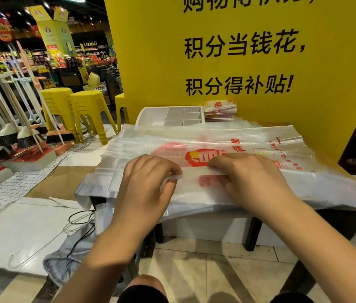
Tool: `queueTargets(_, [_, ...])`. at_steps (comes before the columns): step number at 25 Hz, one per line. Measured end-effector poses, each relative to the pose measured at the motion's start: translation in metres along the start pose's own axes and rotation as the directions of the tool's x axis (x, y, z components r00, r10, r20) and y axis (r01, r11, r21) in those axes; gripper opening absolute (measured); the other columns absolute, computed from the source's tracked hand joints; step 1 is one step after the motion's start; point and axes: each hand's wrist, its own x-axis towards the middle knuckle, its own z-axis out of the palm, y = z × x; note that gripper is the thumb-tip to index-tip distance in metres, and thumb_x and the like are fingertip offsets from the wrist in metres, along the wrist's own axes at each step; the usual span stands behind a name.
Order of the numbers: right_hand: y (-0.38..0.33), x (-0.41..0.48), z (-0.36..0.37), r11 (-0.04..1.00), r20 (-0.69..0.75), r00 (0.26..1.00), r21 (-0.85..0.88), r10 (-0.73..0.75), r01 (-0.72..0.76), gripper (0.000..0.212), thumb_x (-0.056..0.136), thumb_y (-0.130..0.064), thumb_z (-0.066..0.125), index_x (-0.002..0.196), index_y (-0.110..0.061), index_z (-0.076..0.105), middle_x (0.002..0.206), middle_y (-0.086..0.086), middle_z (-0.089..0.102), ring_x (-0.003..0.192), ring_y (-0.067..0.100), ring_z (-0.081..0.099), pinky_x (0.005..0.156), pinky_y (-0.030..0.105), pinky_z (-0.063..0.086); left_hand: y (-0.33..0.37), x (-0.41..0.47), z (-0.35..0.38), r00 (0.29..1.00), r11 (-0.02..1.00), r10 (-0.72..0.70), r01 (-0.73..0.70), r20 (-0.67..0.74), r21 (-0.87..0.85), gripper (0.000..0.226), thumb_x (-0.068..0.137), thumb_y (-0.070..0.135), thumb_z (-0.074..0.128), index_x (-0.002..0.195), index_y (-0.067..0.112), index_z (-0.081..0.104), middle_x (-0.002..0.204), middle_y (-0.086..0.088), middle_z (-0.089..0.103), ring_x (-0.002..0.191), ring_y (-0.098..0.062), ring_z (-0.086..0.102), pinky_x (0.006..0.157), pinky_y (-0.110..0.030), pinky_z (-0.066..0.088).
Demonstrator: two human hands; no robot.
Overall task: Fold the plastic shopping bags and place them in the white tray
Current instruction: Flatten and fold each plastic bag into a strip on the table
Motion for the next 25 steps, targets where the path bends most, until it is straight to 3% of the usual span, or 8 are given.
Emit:
queueTargets(4, [0.025, -0.011, 0.001, 0.999, 0.067, 0.998, 0.053, -0.002, -0.002, 0.029, 0.092, -0.034, 0.05, 0.116, -0.037, 0.066, 0.113, -0.011, 0.066, 0.105, 0.025, 0.063, 0.073, 0.034, 0.048, -0.02, -0.002, -0.011, 0.992, 0.998, -0.065, 0.063, 0.106, 0.022, 0.017, 0.092, 0.013, 0.063, 0.1, 0.028, 0.059, 0.097, 0.014, 0.066, 0.097, -0.009, 0.055, 0.101, -0.031, 0.035])
queueTargets(8, [0.064, -0.023, 0.0, 0.996, 0.149, 0.989, 0.088, 0.016, -0.03, 0.023, 0.095, -0.037, 0.055, 0.113, -0.039, 0.069, 0.115, -0.013, 0.061, 0.103, 0.02, 0.062, 0.071, 0.034, 0.049, -0.047, 0.009, -0.029, 0.944, 0.996, -0.051, 0.024, 0.325, 0.087, 0.011, 0.094, 0.022, 0.062, 0.104, 0.029, 0.062, 0.097, 0.01, 0.069, 0.093, -0.02, 0.065, 0.079, -0.037, 0.05])
queueTargets(13, [0.08, -0.024, -0.013, 0.995, 0.199, 0.98, 0.09, 0.027, -0.046, 0.018, 0.094, -0.043, 0.058, 0.109, -0.039, 0.066, 0.104, -0.018, 0.071, 0.094, 0.013, 0.064, 0.073, 0.04, 0.054, -0.053, 0.026, -0.042, 0.905, 0.993, -0.093, 0.054, 0.415, 0.105, 0.01, 0.096, 0.029, 0.06, 0.105, 0.031, 0.065, 0.097, 0.014, 0.068, 0.092, -0.014, 0.061, 0.074, -0.035, 0.048])
queueTargets(17, [0.049, -0.015, -0.018, 0.984, 0.083, 0.996, 0.179, -0.033, 0.017, 0.03, 0.092, -0.052, 0.049, 0.114, -0.039, 0.062, 0.11, -0.02, 0.067, 0.101, 0.012, 0.064, 0.079, 0.039, 0.054, -0.046, 0.03, -0.037, 0.962, 0.997, -0.055, 0.037, 0.269, 0.073, 0.012, 0.094, 0.024, 0.064, 0.104, 0.028, 0.069, 0.097, 0.012, 0.07, 0.092, -0.015, 0.065, 0.078, -0.038, 0.054])
queueTargets(20, [0.013, 0.006, -0.008, 0.975, 0.049, 0.992, 0.195, -0.12, 0.108, 0.029, 0.093, -0.047, 0.054, 0.119, -0.036, 0.061, 0.113, -0.014, 0.065, 0.103, 0.019, 0.063, 0.076, 0.035, 0.05, -0.04, 0.031, -0.029, 0.975, 0.997, -0.07, 0.065, 0.211, 0.028, 0.016, 0.089, 0.018, 0.071, 0.101, 0.028, 0.071, 0.096, 0.013, 0.071, 0.093, -0.014, 0.065, 0.082, -0.041, 0.054])
queueTargets(22, [0.003, 0.027, -0.011, 0.989, 0.05, 0.989, 0.067, -0.136, 0.133, 0.021, 0.096, -0.038, 0.053, 0.113, -0.032, 0.063, 0.107, -0.011, 0.067, 0.1, 0.023, 0.063, 0.069, 0.032, 0.045, -0.036, 0.027, -0.028, 0.988, 0.994, -0.098, 0.092, 0.119, 0.055, 0.027, 0.084, 0.013, 0.073, 0.105, 0.029, 0.069, 0.106, 0.011, 0.069, 0.104, -0.019, 0.062, 0.093, -0.046, 0.049])
queueTargets(25, [-0.001, 0.062, -0.046, 0.998, -0.073, 0.996, 0.031, -0.049, 0.051, 0.017, 0.096, -0.029, 0.054, 0.105, -0.027, 0.068, 0.096, -0.007, 0.072, 0.091, 0.023, 0.066, 0.069, 0.034, 0.052, -0.008, 0.014, -0.037, 0.98, 0.979, -0.11, 0.135, -0.163, 0.151, 0.041, 0.088, 0.018, 0.071, 0.127, 0.023, 0.06, 0.135, -0.003, 0.053, 0.129, -0.028, 0.043, 0.108, -0.051, 0.032])
